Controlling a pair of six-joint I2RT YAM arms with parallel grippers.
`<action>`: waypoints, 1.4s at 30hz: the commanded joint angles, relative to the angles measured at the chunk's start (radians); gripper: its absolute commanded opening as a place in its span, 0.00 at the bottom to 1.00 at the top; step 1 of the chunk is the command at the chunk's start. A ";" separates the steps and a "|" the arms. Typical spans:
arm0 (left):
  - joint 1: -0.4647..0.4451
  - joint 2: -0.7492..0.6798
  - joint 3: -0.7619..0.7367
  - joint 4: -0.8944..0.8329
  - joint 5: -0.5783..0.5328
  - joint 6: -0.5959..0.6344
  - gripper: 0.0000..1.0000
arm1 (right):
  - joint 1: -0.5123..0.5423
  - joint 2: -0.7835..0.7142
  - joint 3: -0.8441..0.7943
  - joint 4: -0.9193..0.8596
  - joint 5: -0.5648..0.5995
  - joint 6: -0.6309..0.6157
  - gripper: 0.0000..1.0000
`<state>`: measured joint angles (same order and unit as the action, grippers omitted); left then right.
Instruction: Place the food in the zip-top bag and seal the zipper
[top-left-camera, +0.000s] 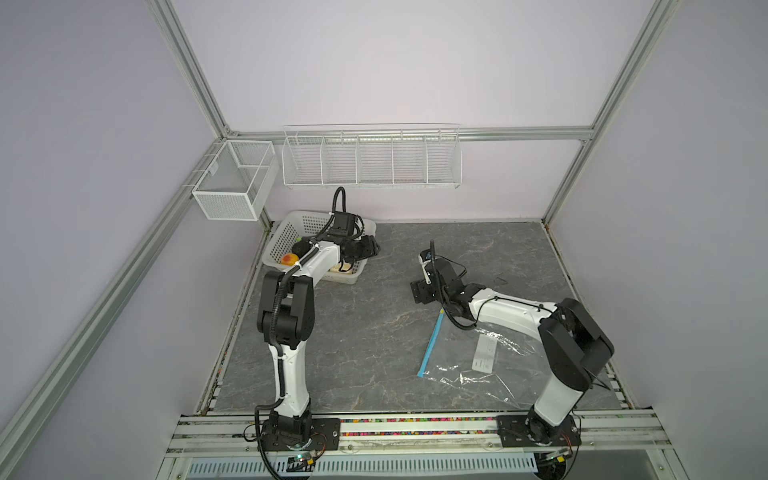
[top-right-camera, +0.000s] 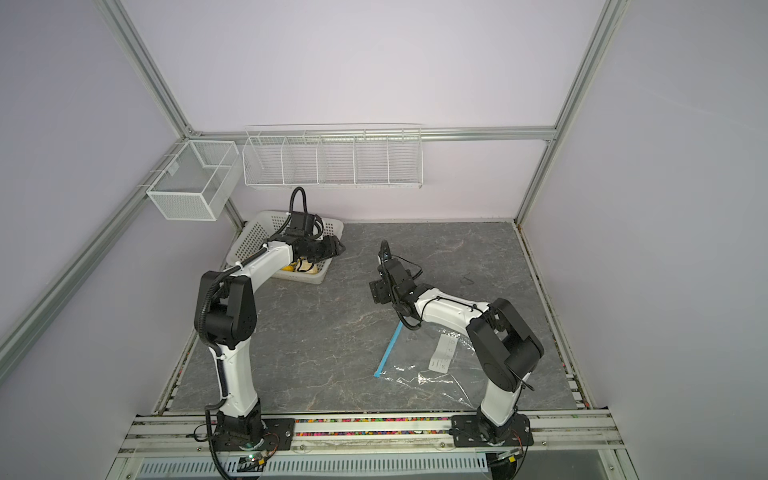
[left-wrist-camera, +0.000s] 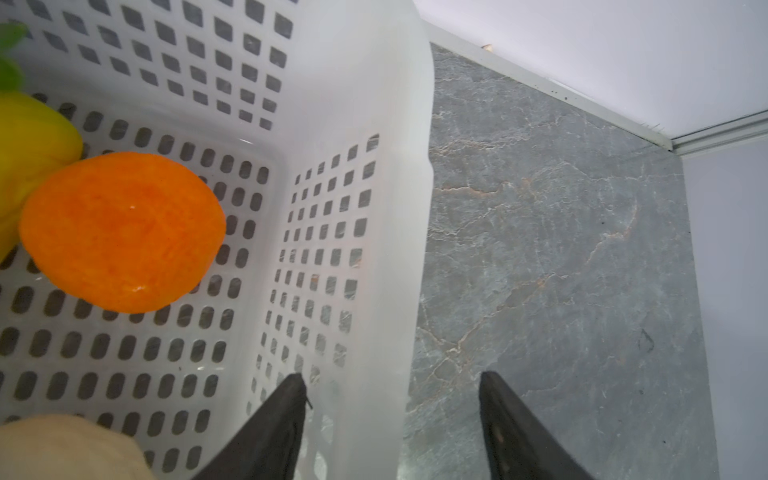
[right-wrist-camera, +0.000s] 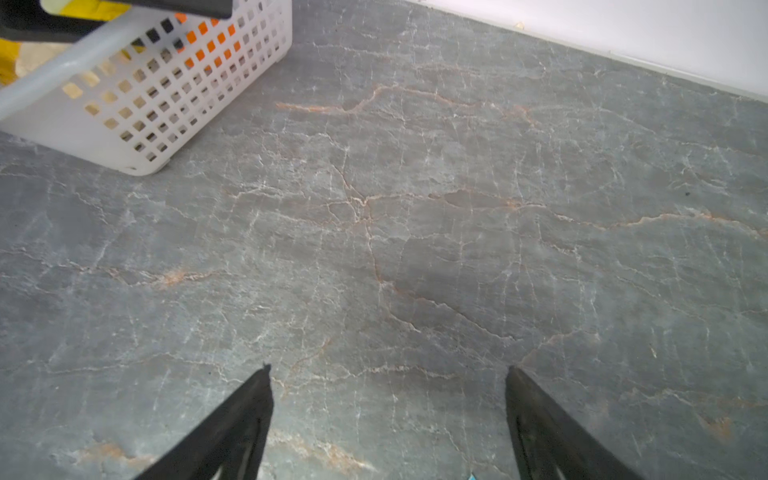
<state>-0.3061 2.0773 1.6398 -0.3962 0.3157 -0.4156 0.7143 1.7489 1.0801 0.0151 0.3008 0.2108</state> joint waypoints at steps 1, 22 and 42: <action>-0.051 0.040 0.056 0.045 0.051 -0.063 0.66 | 0.003 -0.033 -0.017 -0.002 -0.013 0.021 0.89; -0.141 -0.014 0.071 0.131 -0.019 -0.200 0.68 | -0.033 -0.094 -0.053 0.045 -0.212 0.148 0.89; 0.304 -0.287 -0.164 -0.136 -0.129 0.042 0.76 | -0.080 0.244 0.490 -0.201 -0.471 0.401 0.98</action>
<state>-0.0238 1.7603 1.4441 -0.4633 0.1806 -0.4042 0.6445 1.9530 1.5307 -0.1020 -0.1139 0.5617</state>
